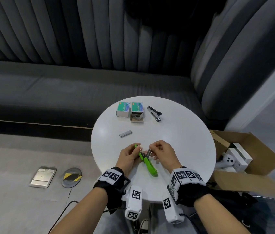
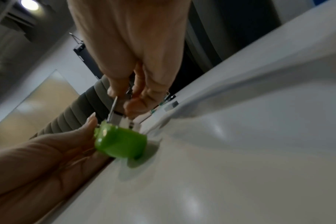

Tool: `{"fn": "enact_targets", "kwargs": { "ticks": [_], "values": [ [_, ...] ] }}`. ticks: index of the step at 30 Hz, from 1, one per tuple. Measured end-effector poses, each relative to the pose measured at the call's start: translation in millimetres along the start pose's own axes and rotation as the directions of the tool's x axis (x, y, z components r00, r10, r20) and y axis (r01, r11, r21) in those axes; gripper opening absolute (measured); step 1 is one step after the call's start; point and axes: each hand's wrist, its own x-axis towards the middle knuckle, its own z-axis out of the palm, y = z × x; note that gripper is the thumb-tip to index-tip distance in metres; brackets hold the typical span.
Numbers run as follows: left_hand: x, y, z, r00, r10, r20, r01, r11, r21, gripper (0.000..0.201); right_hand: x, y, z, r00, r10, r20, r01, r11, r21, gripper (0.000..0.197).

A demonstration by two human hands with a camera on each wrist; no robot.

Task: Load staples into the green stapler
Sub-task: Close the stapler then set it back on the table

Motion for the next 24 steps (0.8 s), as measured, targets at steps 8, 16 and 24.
{"fn": "enact_targets", "kwargs": {
  "ticks": [8,16,24],
  "values": [
    [-1,8,-10,0.997,0.036,-0.068,-0.045,0.991,-0.126,0.009,-15,4,-7,0.945,0.112,0.306,0.035,0.898,-0.439,0.043],
    [-1,20,-14,0.996,0.077,0.049,-0.084,0.983,0.164,0.023,-17,-7,-21,0.983,0.032,0.180,-0.062,0.985,0.162,0.012],
    [-9,18,-10,0.983,0.080,0.168,-0.132,0.936,0.327,0.030,-18,3,-9,0.983,0.076,0.166,-0.120,0.952,0.281,0.019]
  ]
}}
